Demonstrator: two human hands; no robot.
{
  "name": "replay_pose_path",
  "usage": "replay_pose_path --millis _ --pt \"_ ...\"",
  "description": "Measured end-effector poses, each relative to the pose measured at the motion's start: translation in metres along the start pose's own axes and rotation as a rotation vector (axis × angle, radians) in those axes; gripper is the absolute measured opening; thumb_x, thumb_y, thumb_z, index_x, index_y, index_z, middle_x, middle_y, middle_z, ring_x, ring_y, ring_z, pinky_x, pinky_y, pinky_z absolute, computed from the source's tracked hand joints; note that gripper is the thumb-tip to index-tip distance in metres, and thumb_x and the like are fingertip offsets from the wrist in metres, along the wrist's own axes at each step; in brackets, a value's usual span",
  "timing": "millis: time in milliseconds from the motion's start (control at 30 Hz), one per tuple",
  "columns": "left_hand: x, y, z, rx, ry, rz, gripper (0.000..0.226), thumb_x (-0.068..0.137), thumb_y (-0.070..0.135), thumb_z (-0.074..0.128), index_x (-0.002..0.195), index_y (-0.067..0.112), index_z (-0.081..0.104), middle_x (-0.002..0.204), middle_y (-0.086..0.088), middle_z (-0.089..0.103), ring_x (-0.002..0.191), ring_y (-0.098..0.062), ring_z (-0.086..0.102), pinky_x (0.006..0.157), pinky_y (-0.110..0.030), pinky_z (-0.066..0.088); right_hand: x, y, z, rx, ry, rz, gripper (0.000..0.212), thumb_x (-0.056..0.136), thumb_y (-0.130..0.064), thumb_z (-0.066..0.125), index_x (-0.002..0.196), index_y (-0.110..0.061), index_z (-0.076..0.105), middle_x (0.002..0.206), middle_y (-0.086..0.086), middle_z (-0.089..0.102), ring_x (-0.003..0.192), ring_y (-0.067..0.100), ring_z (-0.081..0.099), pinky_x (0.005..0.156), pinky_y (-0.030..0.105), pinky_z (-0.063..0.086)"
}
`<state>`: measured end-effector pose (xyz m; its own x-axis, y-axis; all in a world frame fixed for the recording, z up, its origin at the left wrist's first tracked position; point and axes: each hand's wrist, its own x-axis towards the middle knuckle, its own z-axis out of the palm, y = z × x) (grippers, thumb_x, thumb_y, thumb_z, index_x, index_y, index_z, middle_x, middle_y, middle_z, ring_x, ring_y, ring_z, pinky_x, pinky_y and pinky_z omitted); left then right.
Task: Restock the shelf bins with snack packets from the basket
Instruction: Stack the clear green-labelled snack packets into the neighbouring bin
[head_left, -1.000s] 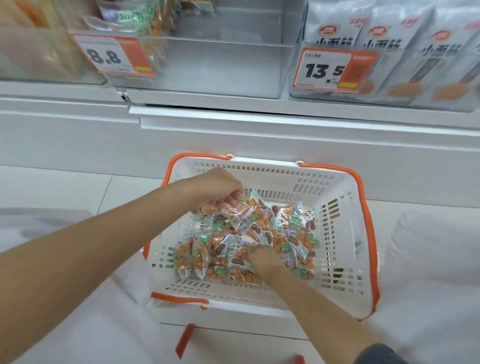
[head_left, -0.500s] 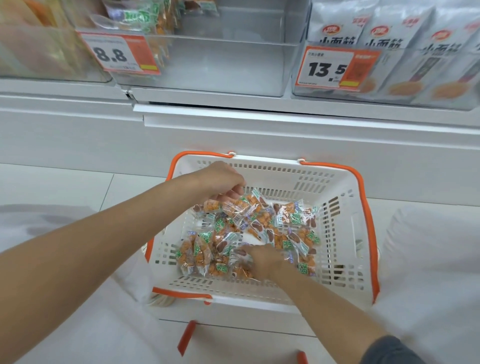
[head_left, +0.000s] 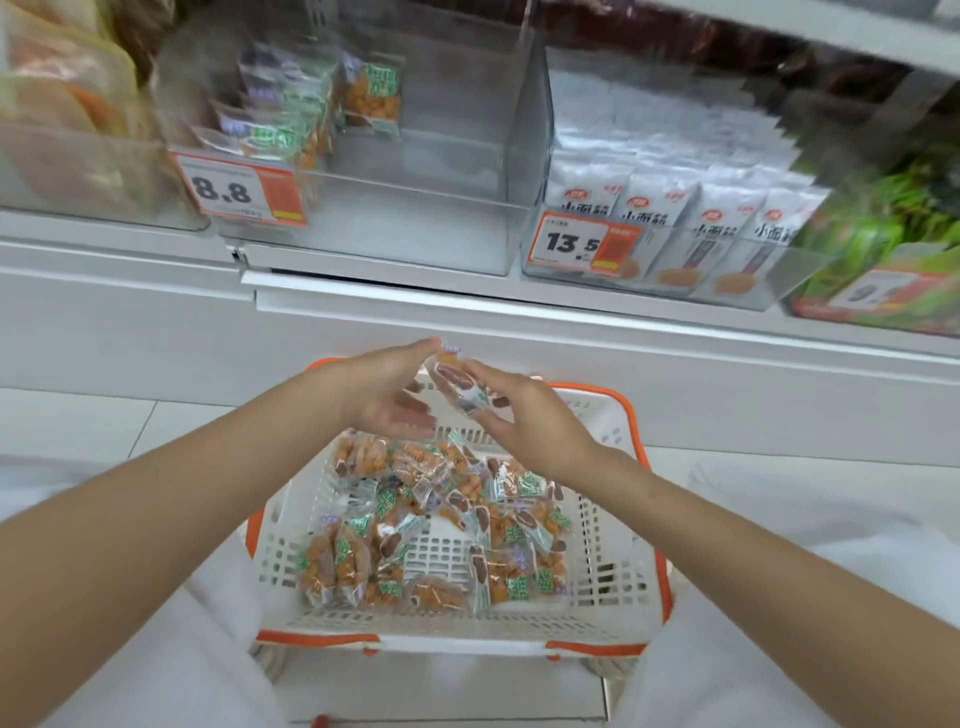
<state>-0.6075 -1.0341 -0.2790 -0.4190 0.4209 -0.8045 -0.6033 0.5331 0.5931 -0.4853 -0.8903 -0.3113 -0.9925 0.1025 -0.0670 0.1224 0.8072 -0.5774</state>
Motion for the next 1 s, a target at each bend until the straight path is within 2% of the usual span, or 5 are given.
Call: replay_pose_path --millis 200,300,433,767,1000 --pt "0.007 -0.002 0.002 -0.063 0.116 0.146 0.037 0.100 0.043 0.048 0.099 0.009 0.064 0.086 -0.005 0.065 0.080 -0.016 0.061 0.069 -0.028 0.058 0.003 -0.018 0.003 0.175 -0.028 -0.002 0.073 0.092 -0.026 0.064 0.154 -0.026 0.025 0.154 -0.009 0.035 0.138 0.006 0.036 0.112 0.026 0.033" --pt "0.008 0.001 0.005 -0.016 0.137 0.320 0.035 0.101 0.043 0.044 0.095 0.016 0.066 0.083 0.003 0.068 0.076 -0.010 0.063 0.072 -0.025 0.055 0.016 -0.018 0.000 0.561 0.233 0.265 0.058 0.095 -0.040 0.057 0.146 -0.024 0.036 0.135 -0.010 0.051 0.124 0.010 0.049 0.102 0.032 0.044" --pt "0.003 0.000 0.024 0.247 0.082 0.594 0.035 0.104 0.043 0.032 0.116 0.022 0.056 0.100 0.005 0.067 0.084 -0.003 0.063 0.073 -0.017 0.049 0.032 -0.019 0.001 0.727 0.182 0.489 0.062 0.096 -0.066 0.030 0.119 -0.019 0.064 0.097 -0.004 0.066 0.093 0.014 0.060 0.092 0.036 0.048" --pt "0.010 -0.013 0.037 0.336 0.503 0.905 0.062 0.090 0.070 0.019 0.071 0.020 0.048 0.063 0.003 0.052 0.066 -0.023 0.061 0.065 -0.050 0.056 0.027 -0.031 0.017 0.562 0.544 0.256 0.060 0.090 -0.066 0.032 0.073 -0.009 0.043 0.063 0.002 0.041 0.058 0.014 0.039 0.055 0.025 0.031" --pt "0.008 -0.004 0.040 0.195 0.600 0.985 0.053 0.102 0.049 0.018 0.064 0.019 0.038 0.058 0.001 0.044 0.057 -0.017 0.045 0.058 -0.034 0.038 0.031 -0.038 0.000 0.669 0.611 0.147 0.046 0.104 -0.036 0.037 0.062 -0.017 0.031 0.057 -0.004 0.026 0.052 0.005 0.026 0.052 0.021 0.025"
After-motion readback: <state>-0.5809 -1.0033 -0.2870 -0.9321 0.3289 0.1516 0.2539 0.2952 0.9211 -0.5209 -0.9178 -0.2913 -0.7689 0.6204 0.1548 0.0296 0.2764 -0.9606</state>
